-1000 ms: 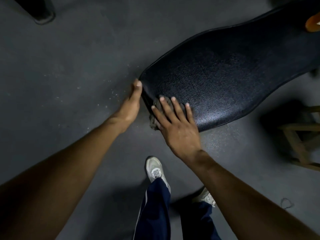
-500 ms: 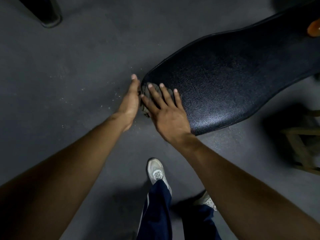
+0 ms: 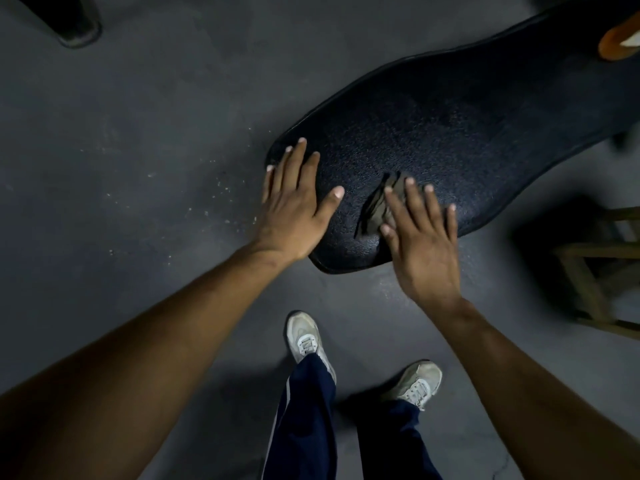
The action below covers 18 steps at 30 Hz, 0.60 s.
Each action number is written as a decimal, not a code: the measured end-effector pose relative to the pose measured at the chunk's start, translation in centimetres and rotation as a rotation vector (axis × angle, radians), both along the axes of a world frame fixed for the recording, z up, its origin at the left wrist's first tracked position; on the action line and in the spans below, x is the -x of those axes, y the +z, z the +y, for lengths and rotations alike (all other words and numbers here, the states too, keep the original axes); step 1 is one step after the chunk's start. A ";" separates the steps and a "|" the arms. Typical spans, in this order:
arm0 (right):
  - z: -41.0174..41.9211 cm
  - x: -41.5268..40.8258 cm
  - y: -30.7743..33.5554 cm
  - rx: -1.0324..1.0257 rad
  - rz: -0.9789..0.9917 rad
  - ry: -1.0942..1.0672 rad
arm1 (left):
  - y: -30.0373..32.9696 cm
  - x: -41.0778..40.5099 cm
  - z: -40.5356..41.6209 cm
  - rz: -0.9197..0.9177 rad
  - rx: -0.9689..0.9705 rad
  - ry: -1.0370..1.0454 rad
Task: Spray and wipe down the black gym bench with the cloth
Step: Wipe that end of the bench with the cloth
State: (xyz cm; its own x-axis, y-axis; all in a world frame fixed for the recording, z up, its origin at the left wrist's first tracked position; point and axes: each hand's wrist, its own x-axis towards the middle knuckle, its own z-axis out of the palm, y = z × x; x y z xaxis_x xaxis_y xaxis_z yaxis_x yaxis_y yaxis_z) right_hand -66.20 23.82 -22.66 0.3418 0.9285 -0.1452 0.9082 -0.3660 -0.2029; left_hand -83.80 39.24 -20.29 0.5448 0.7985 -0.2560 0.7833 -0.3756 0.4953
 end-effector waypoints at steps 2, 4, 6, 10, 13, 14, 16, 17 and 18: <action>1.5 -1.3 0.2 -0.008 0.037 -0.134 | 0.0 -0.6 -0.8 0.028 -0.048 -0.037; 2.8 -1.8 0.2 0.004 0.049 -0.182 | -0.3 -1.3 -1.3 0.050 -0.045 -0.041; 3.1 -1.6 0.3 0.018 0.056 -0.154 | -0.5 -2.1 -1.7 0.060 -0.022 -0.023; 0.6 -2.1 0.0 -0.019 0.008 0.126 | -0.6 -3.7 -2.6 0.085 -0.018 -0.022; -1.4 -4.6 -0.3 -0.039 -0.006 0.303 | -0.2 -4.8 -3.4 0.091 -0.048 -0.065; -1.9 -5.5 -0.4 -0.034 -0.006 0.343 | 0.0 -5.2 -3.7 0.097 -0.056 -0.084; -2.8 -7.4 -0.5 -0.018 -0.016 0.379 | 0.2 -5.8 -4.4 0.116 -0.076 -0.125; -3.2 -8.3 -0.5 -0.014 -0.014 0.365 | 0.3 -6.2 -4.8 0.124 -0.086 -0.144; -3.6 -9.3 -0.4 -0.012 0.000 0.333 | 0.4 -6.7 -5.2 0.133 -0.092 -0.161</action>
